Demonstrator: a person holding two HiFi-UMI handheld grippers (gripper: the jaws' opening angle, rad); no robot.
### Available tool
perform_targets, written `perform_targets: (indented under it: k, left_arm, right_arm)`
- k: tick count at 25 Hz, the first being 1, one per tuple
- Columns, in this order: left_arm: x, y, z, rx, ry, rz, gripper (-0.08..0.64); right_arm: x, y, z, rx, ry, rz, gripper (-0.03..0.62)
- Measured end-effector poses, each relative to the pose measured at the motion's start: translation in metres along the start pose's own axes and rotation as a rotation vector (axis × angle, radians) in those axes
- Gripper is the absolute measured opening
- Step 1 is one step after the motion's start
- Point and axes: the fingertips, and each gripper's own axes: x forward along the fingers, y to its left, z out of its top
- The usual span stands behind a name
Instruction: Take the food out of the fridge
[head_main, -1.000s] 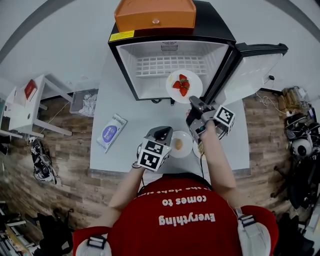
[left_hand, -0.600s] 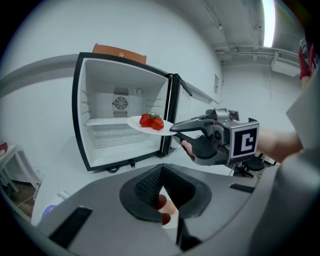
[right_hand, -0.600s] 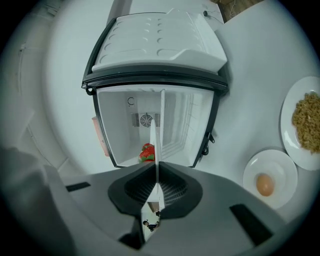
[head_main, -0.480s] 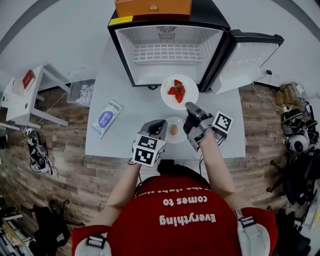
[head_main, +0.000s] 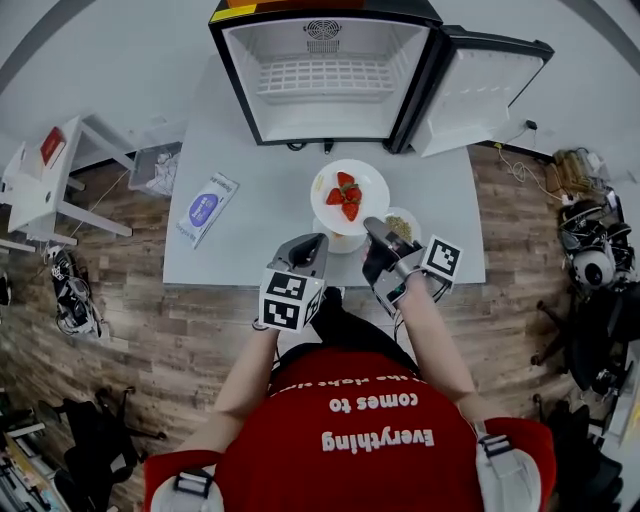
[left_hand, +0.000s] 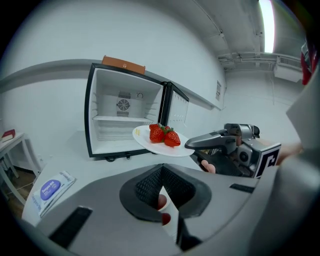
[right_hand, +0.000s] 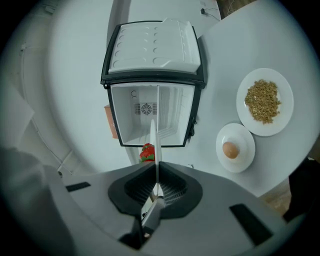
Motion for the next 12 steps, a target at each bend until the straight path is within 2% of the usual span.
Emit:
perform_targets:
  k: [5, 12]
  left_arm:
    - [-0.016, -0.013, -0.012, -0.022, -0.017, 0.013, 0.006]
    - [-0.024, -0.021, -0.025, -0.063, -0.030, 0.023, 0.006]
  right_arm:
    - [-0.027, -0.001, -0.022, 0.001, 0.017, 0.002, 0.025]
    - [-0.043, 0.001, -0.033, -0.021, 0.045, 0.011, 0.025]
